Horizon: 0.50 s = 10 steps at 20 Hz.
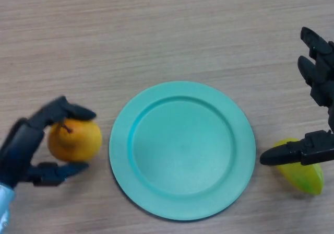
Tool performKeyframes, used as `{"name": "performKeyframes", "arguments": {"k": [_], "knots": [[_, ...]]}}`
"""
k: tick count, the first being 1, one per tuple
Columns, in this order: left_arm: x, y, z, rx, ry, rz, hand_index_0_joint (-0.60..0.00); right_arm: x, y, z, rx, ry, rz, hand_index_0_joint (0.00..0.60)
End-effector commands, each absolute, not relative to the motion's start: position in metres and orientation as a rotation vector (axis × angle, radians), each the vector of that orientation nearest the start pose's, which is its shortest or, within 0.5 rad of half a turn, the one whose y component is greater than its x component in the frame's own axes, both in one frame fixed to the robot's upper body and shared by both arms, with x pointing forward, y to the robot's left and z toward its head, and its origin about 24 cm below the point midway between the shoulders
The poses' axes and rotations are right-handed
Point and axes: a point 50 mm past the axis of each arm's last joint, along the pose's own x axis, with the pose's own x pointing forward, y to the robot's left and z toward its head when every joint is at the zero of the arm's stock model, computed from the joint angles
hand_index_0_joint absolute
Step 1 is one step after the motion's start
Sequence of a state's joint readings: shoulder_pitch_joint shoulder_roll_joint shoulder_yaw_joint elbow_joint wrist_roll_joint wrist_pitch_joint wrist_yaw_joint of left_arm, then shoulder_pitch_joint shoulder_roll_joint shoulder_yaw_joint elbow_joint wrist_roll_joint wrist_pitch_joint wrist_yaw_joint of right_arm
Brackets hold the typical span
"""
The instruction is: Pick up the yellow pear and place it on the plate
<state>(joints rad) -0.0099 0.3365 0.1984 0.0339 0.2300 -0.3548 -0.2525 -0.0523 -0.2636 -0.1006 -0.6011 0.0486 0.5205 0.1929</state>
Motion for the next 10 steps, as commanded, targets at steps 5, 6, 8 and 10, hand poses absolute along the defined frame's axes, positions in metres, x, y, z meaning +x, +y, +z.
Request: {"name": "performKeyframes", "arguments": {"k": [5,6,8,10], "knots": [[0.240,0.189,0.130,0.579,-0.455,-0.295,-0.600,0.230,-0.190,0.183,-0.251,-0.332,0.106,0.000],[0.240,0.184,0.127,0.549,-0.432,-0.314,-0.600,0.230,-0.190,0.182,-0.252,-0.329,0.106,0.000],[0.245,0.169,0.121,0.495,-0.419,-0.336,-0.600,0.229,-0.192,0.182,-0.253,-0.322,0.103,0.000],[0.251,0.154,0.113,0.397,-0.383,-0.356,-0.600,0.229,-0.192,0.183,-0.248,-0.326,0.100,0.000]]}}
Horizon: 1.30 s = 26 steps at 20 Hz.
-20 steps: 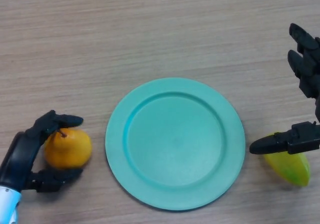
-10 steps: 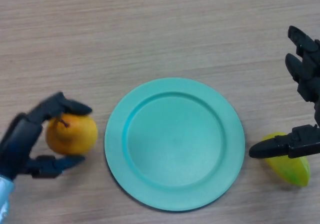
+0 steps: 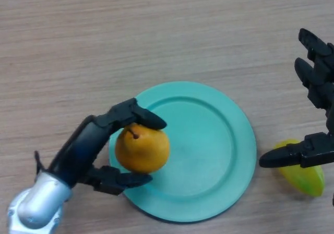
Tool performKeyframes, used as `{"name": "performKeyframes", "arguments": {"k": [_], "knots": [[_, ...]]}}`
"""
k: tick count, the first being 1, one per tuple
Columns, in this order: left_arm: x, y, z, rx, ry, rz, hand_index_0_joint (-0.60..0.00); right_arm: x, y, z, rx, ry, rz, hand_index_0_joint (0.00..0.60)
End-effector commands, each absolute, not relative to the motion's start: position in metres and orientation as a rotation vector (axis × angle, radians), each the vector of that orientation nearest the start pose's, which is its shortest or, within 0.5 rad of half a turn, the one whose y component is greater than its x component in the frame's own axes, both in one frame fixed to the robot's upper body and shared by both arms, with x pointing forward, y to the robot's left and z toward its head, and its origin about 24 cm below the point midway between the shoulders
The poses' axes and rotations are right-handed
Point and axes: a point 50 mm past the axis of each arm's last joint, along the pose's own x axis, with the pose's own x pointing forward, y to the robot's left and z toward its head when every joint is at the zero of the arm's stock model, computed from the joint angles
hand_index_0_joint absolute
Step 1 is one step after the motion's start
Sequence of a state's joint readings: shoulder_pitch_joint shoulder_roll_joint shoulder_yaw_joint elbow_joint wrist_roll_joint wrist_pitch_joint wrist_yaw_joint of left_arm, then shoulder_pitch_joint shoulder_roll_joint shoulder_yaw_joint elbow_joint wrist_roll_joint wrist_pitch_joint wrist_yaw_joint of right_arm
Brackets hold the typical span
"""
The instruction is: Pick up the yellow pear and place it on the plate
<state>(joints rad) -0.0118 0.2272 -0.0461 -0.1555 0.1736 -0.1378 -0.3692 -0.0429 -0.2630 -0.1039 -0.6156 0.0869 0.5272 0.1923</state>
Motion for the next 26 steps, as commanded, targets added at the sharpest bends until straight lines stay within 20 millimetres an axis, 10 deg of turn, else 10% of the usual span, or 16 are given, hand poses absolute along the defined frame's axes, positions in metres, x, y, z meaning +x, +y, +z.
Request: {"name": "performKeyframes", "arguments": {"k": [1,10,16,26], "knots": [[0.254,0.145,0.108,0.393,-0.386,-0.367,-0.600,0.229,-0.191,0.183,-0.243,-0.326,0.099,0.000],[0.269,0.140,0.088,0.411,-0.314,-0.280,-0.600,0.227,-0.194,0.182,-0.233,-0.305,0.091,0.000],[0.271,0.137,0.073,0.613,-0.299,-0.290,0.000,0.226,-0.195,0.183,-0.240,-0.308,0.087,0.000],[0.265,0.147,0.112,0.573,-0.403,-0.282,0.000,0.228,-0.194,0.184,-0.248,-0.317,0.092,0.000]]}}
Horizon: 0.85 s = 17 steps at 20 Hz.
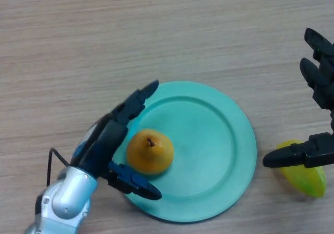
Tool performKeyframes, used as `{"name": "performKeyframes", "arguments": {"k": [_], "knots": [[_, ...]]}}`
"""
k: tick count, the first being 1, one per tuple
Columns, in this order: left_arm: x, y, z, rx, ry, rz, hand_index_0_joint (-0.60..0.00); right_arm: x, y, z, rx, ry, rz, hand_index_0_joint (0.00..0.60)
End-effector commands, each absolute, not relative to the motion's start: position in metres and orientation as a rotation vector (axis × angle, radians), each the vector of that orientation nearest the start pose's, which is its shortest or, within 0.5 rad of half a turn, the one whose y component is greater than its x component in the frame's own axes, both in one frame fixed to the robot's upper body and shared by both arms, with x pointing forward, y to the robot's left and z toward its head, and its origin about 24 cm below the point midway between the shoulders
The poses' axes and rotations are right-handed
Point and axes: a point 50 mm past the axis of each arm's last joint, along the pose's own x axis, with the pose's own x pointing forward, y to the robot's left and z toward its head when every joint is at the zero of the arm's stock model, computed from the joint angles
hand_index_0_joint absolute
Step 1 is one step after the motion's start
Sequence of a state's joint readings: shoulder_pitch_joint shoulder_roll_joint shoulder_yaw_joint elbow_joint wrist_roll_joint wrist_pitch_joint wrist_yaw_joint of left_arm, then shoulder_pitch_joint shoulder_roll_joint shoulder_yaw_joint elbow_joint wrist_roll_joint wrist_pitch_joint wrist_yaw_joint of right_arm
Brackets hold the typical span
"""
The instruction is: Pick up the yellow pear and place it on the plate
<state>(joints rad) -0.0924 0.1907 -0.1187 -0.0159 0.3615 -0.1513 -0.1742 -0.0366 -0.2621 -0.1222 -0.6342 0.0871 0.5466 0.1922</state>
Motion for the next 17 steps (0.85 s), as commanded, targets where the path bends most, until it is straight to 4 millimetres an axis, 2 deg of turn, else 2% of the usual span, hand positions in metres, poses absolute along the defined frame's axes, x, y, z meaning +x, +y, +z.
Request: {"name": "performKeyframes", "arguments": {"k": [1,4,7,11,13,15,17], "knots": [[0.260,0.152,0.124,0.546,-0.422,-0.285,0.000,0.229,-0.194,0.183,-0.244,-0.318,0.094,0.000],[0.253,0.165,0.149,0.482,-0.514,-0.222,0.000,0.230,-0.193,0.185,-0.252,-0.326,0.102,0.000],[0.240,0.182,0.166,0.266,-0.413,-0.277,0.000,0.232,-0.192,0.181,-0.228,-0.317,0.112,0.000],[0.236,0.214,0.174,0.089,-0.365,-0.213,0.000,0.237,-0.192,0.180,-0.251,-0.325,0.102,0.000],[0.235,0.227,0.169,-0.008,-0.309,-0.183,0.000,0.238,-0.192,0.182,-0.239,-0.345,0.094,0.000],[0.234,0.238,0.171,-0.045,-0.279,-0.162,0.000,0.236,-0.192,0.183,-0.232,-0.358,0.098,0.000],[0.235,0.243,0.179,-0.060,-0.325,-0.130,0.000,0.233,-0.192,0.184,-0.212,-0.373,0.118,0.000]]}}
